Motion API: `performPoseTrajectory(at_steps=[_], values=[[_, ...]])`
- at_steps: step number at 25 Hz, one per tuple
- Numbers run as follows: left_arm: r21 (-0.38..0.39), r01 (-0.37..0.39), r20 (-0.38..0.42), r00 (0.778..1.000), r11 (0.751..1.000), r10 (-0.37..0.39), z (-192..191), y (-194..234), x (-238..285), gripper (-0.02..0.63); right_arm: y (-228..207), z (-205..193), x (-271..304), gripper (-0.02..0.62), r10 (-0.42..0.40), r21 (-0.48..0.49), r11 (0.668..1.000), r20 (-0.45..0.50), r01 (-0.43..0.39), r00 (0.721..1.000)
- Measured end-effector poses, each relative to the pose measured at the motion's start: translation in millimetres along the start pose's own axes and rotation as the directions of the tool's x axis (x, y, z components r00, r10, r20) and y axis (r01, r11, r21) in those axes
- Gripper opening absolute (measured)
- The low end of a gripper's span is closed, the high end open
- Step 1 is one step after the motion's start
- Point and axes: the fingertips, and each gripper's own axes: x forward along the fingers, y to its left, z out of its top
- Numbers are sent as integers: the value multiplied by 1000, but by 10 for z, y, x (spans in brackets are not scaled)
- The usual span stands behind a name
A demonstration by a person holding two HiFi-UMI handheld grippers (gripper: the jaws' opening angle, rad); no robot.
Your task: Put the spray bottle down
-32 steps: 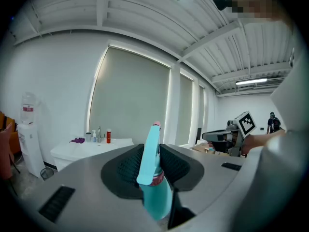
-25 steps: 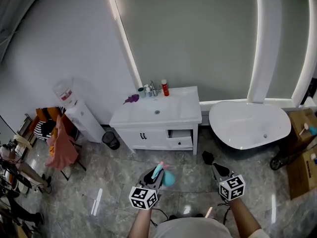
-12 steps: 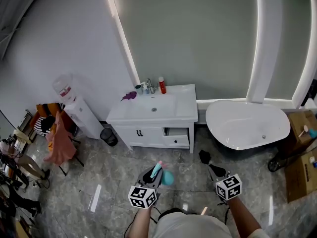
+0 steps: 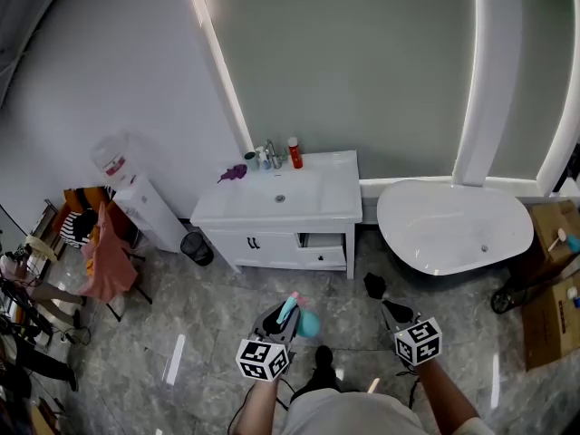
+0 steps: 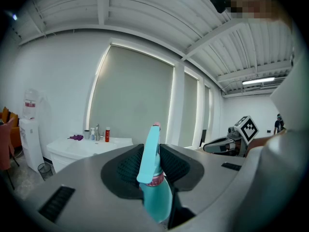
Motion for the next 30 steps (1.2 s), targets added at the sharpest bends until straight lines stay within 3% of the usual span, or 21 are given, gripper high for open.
performPoseTrajectory(at_steps=[20, 30], values=[[17, 111, -17, 994, 994, -111, 512, 1411, 1692, 104, -676, 709, 1741, 11, -115, 12, 993, -28, 116, 993], [19, 168, -43, 985, 986, -168, 582, 1937, 2154, 104, -762, 894, 2406, 11, -147, 17, 989, -26, 147, 989]])
